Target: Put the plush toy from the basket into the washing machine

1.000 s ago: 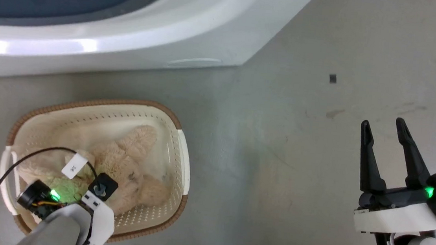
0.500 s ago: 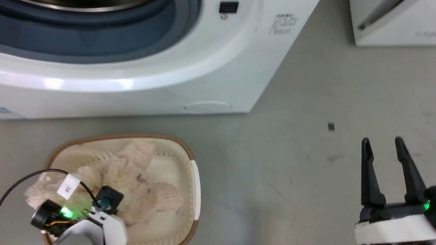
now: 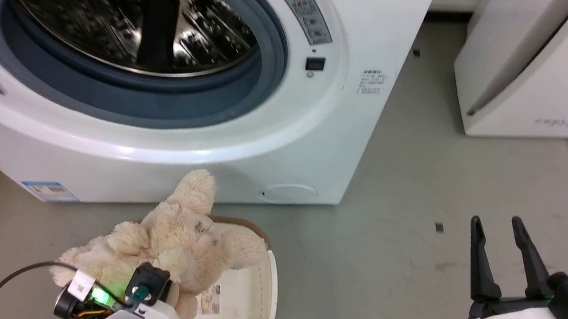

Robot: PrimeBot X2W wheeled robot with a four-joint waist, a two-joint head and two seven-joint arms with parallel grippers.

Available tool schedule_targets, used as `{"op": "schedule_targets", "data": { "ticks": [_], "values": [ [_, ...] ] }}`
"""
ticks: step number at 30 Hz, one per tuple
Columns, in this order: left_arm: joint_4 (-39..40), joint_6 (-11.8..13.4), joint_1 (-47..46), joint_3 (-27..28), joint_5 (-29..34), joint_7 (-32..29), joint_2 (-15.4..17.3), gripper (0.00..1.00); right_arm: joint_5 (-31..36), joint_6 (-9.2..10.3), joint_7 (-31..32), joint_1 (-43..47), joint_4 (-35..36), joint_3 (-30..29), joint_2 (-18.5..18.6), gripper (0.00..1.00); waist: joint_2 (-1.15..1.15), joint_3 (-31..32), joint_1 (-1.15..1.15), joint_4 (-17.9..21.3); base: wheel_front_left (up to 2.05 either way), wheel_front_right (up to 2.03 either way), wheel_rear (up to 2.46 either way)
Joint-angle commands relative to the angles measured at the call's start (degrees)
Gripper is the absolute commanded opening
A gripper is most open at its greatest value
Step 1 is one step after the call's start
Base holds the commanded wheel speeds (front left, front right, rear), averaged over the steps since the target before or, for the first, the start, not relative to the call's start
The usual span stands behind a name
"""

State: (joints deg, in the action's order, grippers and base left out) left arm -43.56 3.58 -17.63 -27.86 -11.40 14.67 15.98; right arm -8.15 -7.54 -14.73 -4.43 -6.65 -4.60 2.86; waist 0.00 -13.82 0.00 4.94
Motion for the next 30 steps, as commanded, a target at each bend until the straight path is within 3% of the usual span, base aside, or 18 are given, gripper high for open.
{"op": "schedule_targets", "data": {
  "ticks": [1, 10, 19, 26, 30],
  "values": [
    [2.7, 0.7, 1.7, 0.8, 0.8, 0.3, 0.4, 0.0, -0.2, 0.05, -0.3, 1.1, -0.3, -0.2, 0.0, 1.0, 0.0, 2.2, 0.0, -0.9, 0.0, 0.0, 0.0],
    [18.7, 3.4, 8.8, 4.6, 4.2, 0.3, 1.2, 0.0, -0.5, 0.05, -0.3, 3.2, -0.9, -0.2, 0.0, 1.0, 0.0, 6.4, 0.0, -1.5, 0.0, 0.0, 0.0],
    [33.8, 4.7, 9.7, 8.1, 7.3, 0.3, 3.0, 0.0, -1.3, 0.05, -0.3, 3.5, 0.0, -0.2, 0.0, 1.0, 0.0, 5.5, 0.0, -0.7, 0.0, 0.0, 0.0],
    [39.1, 3.7, 5.3, 11.2, 7.4, 0.3, 6.6, 0.0, -2.1, 0.05, -0.3, 1.8, 2.0, -0.4, 0.0, 1.0, 0.0, 1.0, 0.0, 1.3, 0.0, 0.0, 0.0],
    [39.0, 1.8, -0.6, 12.7, 7.0, -0.6, 9.1, 0.0, -2.3, 0.05, -0.3, 0.4, 2.4, -0.5, 0.0, 1.0, 0.0, -2.7, 0.0, 2.6, 0.0, 0.0, 0.0]
  ]
}}
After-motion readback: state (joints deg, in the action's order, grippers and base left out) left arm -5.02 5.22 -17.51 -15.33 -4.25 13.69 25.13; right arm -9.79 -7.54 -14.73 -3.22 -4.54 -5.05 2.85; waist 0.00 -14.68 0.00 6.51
